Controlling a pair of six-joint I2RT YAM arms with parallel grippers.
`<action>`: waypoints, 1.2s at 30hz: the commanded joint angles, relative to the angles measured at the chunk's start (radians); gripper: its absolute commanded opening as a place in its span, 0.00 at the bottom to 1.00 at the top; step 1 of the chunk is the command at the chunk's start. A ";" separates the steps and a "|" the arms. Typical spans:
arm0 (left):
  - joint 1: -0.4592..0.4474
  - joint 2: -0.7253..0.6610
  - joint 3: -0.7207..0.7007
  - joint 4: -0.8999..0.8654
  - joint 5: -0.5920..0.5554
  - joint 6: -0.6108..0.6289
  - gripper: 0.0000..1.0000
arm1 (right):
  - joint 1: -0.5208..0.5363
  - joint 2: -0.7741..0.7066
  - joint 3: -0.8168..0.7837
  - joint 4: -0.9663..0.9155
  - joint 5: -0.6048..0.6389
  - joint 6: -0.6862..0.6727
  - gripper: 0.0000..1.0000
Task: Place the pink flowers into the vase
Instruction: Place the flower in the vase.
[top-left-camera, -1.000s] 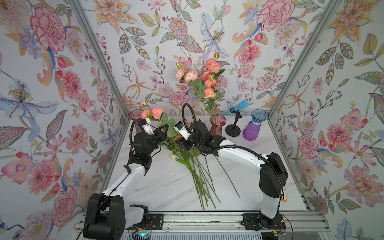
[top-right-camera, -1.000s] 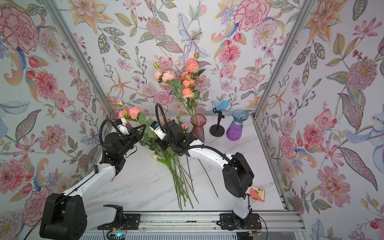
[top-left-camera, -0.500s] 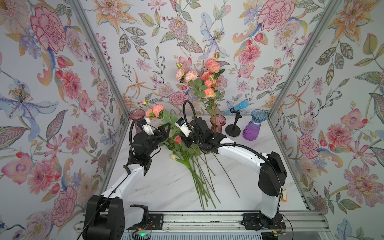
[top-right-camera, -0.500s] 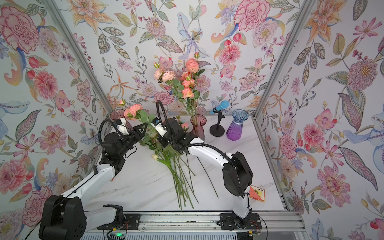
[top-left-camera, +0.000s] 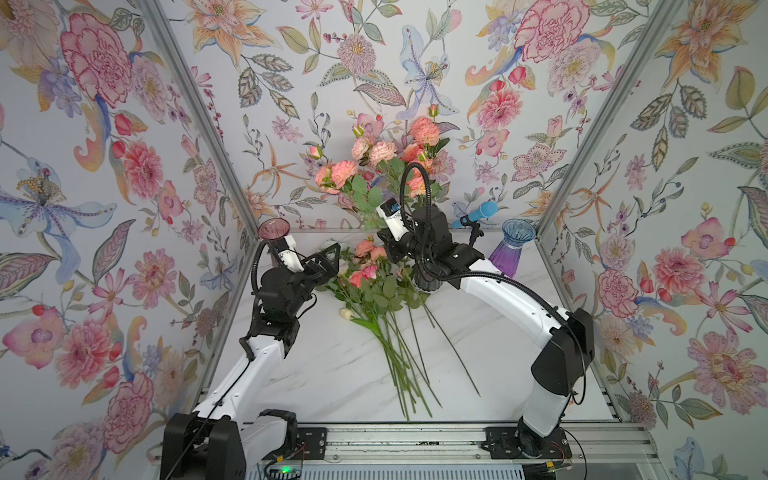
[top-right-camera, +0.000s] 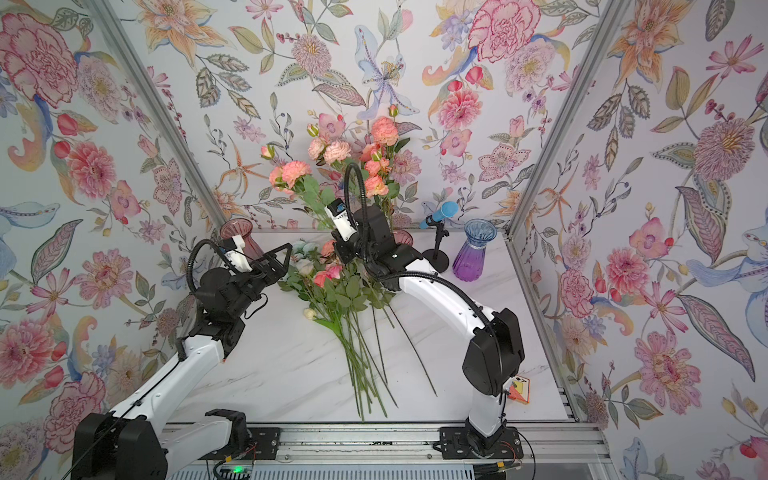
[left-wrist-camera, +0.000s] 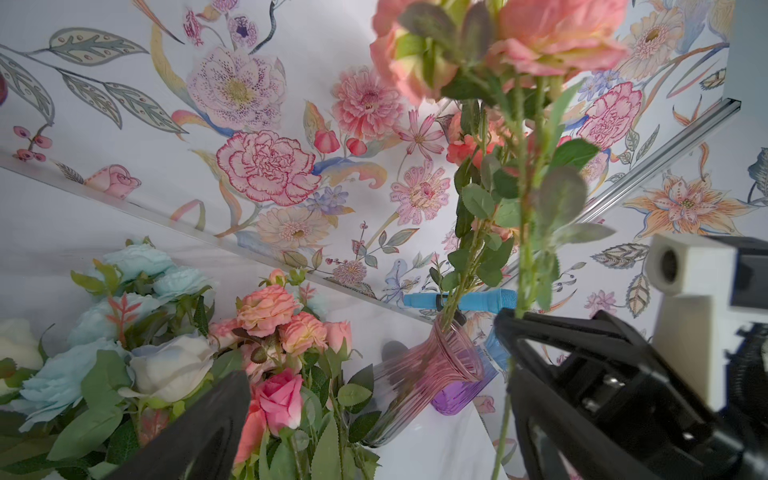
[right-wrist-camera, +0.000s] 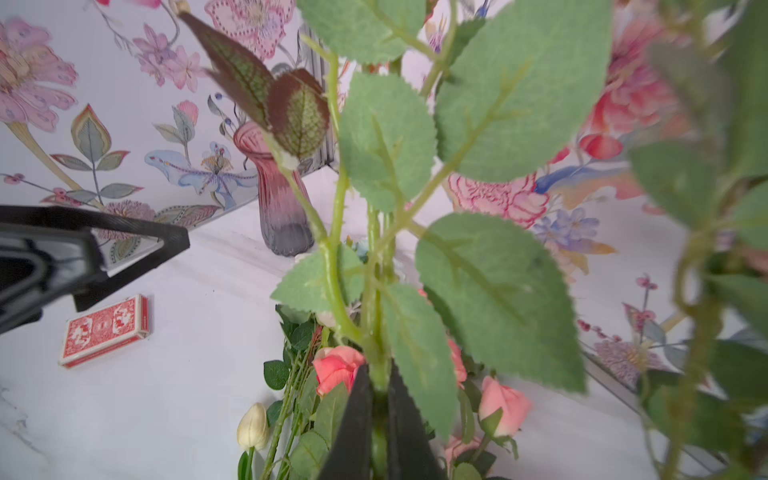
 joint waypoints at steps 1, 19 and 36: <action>-0.012 -0.022 -0.006 -0.013 -0.026 0.069 1.00 | -0.042 -0.139 0.051 0.021 -0.003 -0.041 0.02; -0.161 0.106 0.106 0.031 -0.115 0.269 1.00 | -0.697 -0.310 -0.001 0.322 0.041 0.251 0.02; -0.291 0.182 0.200 0.008 -0.162 0.501 1.00 | -0.789 -0.002 0.356 0.307 0.015 0.193 0.01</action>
